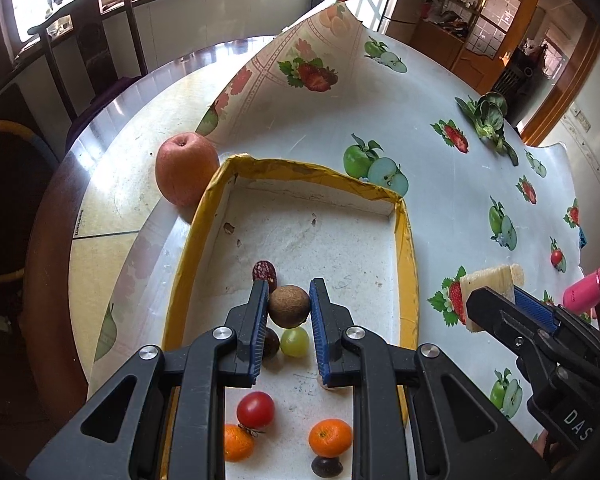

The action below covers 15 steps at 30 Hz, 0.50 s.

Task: Organize fruits
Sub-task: 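Carry the brown fruit with the left gripper while the right gripper carries the cake block over the tray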

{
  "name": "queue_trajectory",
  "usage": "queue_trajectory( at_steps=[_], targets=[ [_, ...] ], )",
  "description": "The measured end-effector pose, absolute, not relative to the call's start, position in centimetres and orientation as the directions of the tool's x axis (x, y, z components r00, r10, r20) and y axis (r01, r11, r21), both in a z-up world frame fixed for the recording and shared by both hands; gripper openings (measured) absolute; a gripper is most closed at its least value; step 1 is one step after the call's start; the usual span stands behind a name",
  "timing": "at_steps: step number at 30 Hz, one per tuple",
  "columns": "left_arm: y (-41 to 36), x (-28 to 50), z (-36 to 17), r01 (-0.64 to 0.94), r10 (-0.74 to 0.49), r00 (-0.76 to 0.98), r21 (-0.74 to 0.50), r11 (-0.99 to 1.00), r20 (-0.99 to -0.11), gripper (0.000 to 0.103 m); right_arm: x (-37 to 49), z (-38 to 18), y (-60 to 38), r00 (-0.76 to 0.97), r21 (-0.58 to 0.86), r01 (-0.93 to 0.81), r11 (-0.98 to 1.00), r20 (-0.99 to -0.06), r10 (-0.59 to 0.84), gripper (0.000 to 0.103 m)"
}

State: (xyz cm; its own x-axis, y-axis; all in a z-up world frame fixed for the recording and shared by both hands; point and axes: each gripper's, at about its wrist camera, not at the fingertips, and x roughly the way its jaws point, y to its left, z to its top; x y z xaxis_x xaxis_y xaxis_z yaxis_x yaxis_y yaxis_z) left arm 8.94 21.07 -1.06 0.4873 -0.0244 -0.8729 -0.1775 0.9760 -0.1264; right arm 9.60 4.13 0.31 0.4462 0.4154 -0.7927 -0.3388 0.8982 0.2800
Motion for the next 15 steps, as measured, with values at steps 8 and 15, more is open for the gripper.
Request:
queue_trajectory(
  at_steps=[8,15],
  targets=[
    [22.5,13.0,-2.1,-0.194,-0.019,0.475,-0.126,0.973,-0.880,0.018,12.6,-1.2,6.9,0.419,0.270,-0.365,0.891,-0.807,0.416,0.035],
    [23.1,15.3,-5.4,-0.225,-0.023,0.419,-0.128,0.966,-0.908,0.018,13.7,-4.5,8.2,0.367,0.267,-0.375,0.888,-0.836,0.407,0.035]
  ],
)
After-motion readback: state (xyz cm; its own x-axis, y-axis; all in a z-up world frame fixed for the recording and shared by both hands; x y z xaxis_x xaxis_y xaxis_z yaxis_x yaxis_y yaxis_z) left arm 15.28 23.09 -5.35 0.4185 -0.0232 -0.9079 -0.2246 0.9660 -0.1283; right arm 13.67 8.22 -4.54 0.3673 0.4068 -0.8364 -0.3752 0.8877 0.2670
